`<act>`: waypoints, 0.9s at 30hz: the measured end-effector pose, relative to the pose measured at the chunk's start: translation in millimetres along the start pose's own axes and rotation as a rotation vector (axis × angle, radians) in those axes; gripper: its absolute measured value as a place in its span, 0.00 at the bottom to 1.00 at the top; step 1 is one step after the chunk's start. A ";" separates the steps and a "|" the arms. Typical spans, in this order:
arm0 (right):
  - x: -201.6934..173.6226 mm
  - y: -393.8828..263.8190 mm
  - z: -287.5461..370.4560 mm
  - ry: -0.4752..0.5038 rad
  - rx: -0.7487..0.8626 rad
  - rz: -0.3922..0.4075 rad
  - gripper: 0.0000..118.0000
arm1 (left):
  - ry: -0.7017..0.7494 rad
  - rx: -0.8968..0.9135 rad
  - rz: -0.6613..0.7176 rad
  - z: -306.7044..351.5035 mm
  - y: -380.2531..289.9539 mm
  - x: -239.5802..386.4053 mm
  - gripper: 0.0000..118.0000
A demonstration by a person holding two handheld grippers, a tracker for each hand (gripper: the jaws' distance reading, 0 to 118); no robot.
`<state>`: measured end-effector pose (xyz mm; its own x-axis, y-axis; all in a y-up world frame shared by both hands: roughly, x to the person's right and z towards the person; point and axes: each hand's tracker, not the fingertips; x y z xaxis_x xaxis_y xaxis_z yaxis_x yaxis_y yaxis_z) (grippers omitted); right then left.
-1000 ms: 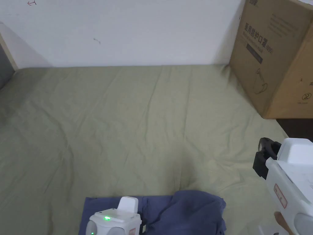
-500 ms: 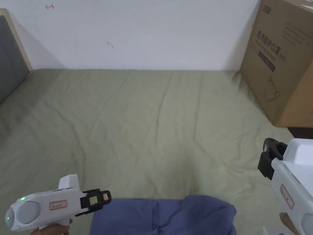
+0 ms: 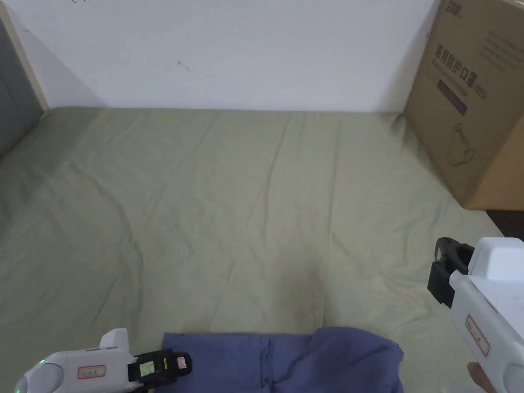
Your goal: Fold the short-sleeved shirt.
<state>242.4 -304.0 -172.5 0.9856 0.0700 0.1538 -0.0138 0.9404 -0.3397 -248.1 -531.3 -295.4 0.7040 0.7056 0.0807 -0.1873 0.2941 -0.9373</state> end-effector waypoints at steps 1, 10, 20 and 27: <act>0.5 -0.6 -1.2 -0.003 -0.004 0.001 0.00 | 0.019 -0.009 -0.020 -3.4 -2.7 -0.1 0.53; -1.7 -0.2 -1.2 0.000 -0.014 0.008 0.00 | 0.110 0.040 -0.089 -1.9 -11.9 16.4 0.11; 0.4 6.9 1.4 0.016 0.021 -0.005 0.00 | 0.238 0.126 -0.146 60.9 6.0 44.1 0.08; 4.1 3.8 4.0 0.039 0.028 -0.012 0.00 | 0.410 0.167 -0.214 111.6 14.9 56.7 0.08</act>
<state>245.6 -298.8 -169.4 0.9915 0.0467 0.1214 -0.0066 0.9502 -0.3115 -287.4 -415.0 -267.0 0.9442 0.3156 0.0941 -0.0923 0.5280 -0.8442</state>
